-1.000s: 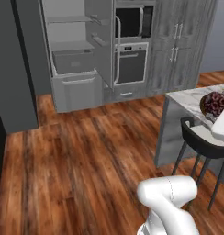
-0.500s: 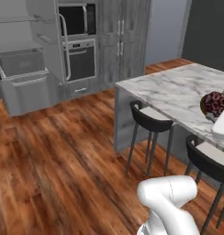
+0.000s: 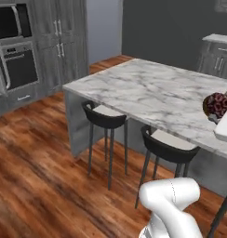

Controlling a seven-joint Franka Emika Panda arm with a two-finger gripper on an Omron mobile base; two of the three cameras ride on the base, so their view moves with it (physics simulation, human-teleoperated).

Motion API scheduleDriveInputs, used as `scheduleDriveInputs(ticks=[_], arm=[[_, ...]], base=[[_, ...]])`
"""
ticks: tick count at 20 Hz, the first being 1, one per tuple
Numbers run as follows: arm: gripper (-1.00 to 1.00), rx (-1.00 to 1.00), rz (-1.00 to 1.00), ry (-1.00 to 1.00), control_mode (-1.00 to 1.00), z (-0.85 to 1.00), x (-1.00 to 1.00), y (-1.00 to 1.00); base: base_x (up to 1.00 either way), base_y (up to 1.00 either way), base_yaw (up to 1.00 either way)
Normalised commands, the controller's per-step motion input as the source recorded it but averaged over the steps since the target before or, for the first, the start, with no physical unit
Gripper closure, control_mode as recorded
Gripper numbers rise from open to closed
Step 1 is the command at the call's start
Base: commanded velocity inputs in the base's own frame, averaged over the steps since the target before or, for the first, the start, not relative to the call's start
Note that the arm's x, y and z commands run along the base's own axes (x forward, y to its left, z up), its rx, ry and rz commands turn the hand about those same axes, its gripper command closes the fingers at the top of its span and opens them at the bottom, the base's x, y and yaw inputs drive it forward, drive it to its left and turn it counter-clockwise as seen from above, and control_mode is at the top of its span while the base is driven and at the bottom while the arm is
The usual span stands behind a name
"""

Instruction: Take the cake and cupcake from the fridge and place them on the empty tray on the dining counter.

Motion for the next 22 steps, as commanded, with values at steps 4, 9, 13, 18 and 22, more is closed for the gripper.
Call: scheduleDriveInputs(ticks=[4,9,13,18,22], arm=[[1.00,0.00,0.00,0.00,1.00,0.00,0.00,0.00],[1.00,0.00,0.00,0.00,1.00,0.00,0.00,0.00],[1.00,0.00,0.00,0.00,1.00,0.00,0.00,0.00],[1.00,0.00,0.00,0.00,1.00,0.00,0.00,0.00],[1.00,0.00,0.00,0.00,1.00,0.00,0.00,0.00]], base=[[-0.69,0.00,-0.48],[-0.73,0.00,-0.46],[-0.77,0.00,-0.44],[-0.73,0.00,-0.46],[-0.48,-0.17,-0.45]])
